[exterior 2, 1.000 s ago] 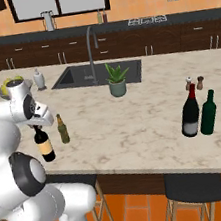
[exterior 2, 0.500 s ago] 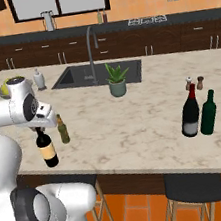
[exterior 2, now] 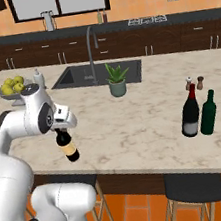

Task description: Move the plastic bottles in the middle to the plastics group, and the glass bottles in the middle to the glass group.

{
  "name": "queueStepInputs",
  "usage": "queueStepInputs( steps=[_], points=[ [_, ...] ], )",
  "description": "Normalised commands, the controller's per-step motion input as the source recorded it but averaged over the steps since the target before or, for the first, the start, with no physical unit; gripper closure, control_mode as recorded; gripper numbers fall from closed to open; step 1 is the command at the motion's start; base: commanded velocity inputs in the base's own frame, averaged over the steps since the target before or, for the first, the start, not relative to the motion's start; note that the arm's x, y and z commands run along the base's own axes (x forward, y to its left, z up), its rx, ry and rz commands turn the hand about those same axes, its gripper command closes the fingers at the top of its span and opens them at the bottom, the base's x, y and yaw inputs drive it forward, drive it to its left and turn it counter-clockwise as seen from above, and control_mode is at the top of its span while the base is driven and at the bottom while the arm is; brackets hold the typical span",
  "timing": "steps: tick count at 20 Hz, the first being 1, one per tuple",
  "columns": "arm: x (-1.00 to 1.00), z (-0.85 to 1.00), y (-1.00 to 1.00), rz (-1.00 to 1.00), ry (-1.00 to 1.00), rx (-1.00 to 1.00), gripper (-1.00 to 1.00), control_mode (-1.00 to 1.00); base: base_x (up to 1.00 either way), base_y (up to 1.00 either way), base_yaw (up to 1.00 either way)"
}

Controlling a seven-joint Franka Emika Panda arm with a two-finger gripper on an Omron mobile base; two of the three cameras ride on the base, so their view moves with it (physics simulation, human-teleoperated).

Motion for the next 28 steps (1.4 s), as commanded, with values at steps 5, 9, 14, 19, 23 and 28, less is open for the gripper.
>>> queueStepInputs(
  steps=[5,9,14,19,23,28],
  points=[
    [0.29,0.18,-0.67,-0.05,0.06,-0.09,1.0,-1.0,0.0,0.0,0.0],
    [0.25,0.32,-0.66,-0.06,0.0,-0.06,1.0,-1.0,0.0,0.0,0.0],
    [0.1,0.38,-0.65,-0.04,0.0,-0.06,1.0,-1.0,0.0,0.0,0.0],
    [0.03,0.24,-0.75,-0.06,-0.04,-0.05,1.0,-1.0,0.0,0.0,0.0],
    [0.0,0.03,-0.97,-0.09,-0.11,0.0,1.0,-1.0,0.0,0.0,0.0],
    [0.01,0.0,-1.0,-0.11,-0.08,0.04,1.0,-1.0,0.0,0.0,0.0]
  ],
)
